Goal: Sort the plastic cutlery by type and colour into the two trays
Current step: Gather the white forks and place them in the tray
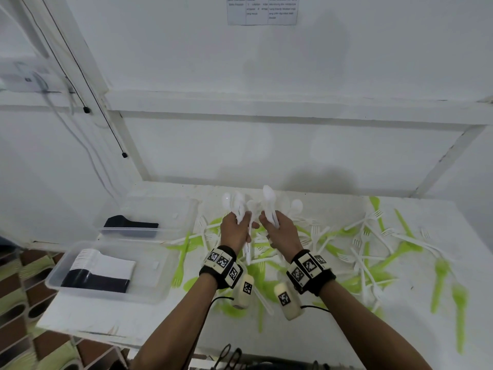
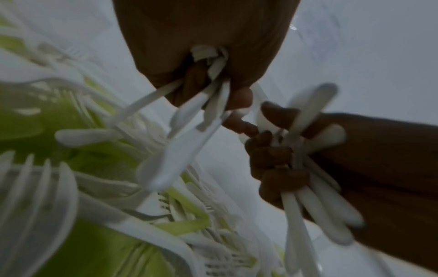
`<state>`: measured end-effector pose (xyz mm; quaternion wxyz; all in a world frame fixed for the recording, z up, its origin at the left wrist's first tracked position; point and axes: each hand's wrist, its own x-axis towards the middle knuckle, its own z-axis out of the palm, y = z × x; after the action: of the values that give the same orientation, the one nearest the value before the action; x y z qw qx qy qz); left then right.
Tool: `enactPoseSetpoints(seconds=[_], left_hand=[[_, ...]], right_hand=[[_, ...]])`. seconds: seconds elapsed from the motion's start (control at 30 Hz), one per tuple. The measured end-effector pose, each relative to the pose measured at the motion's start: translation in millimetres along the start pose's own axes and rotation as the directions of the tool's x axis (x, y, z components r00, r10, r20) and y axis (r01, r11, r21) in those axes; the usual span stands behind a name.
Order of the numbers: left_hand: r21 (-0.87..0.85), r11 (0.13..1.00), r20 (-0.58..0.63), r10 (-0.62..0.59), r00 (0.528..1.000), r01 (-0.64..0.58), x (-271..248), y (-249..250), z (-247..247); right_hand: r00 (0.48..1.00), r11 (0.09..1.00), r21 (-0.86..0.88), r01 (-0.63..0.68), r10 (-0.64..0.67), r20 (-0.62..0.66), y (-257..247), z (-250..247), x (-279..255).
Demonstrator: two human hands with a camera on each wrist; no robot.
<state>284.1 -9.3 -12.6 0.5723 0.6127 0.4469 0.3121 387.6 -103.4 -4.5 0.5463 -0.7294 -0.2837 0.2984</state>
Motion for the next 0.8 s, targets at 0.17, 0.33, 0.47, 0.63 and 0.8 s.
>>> enactPoseSetpoints(seconds=[0.17, 0.33, 0.47, 0.63, 0.8], left_hand=[[0.038, 0.998, 0.199, 0.040, 0.979, -0.048, -4.8, 2.6, -2.0], [-0.068, 0.998, 0.426, 0.018, 0.904, 0.012, -18.3, 4.3, -9.9], [-0.168, 0.981, 0.392, -0.022, 0.920, 0.095, -20.4, -0.6, -0.1], [-0.072, 0.995, 0.237, -0.052, 0.970, 0.071, -15.5, 0.3, 1.7], [0.055, 0.998, 0.147, -0.010, 0.989, 0.002, -15.6, -0.8, 2.0]], right_hand=[[0.999, 0.999, -0.005, -0.043, 0.043, -0.009, -4.0, -1.1, 13.1], [0.979, 0.962, 0.185, -0.199, 0.205, -0.019, -5.0, -17.3, 37.3], [0.978, 0.955, 0.214, -0.204, 0.188, 0.091, -9.1, -18.8, 39.9], [0.971, 0.938, 0.267, -0.220, 0.183, 0.155, -6.5, -14.5, 29.9], [0.976, 0.948, 0.254, -0.192, 0.157, 0.154, 7.1, -10.0, 22.9]])
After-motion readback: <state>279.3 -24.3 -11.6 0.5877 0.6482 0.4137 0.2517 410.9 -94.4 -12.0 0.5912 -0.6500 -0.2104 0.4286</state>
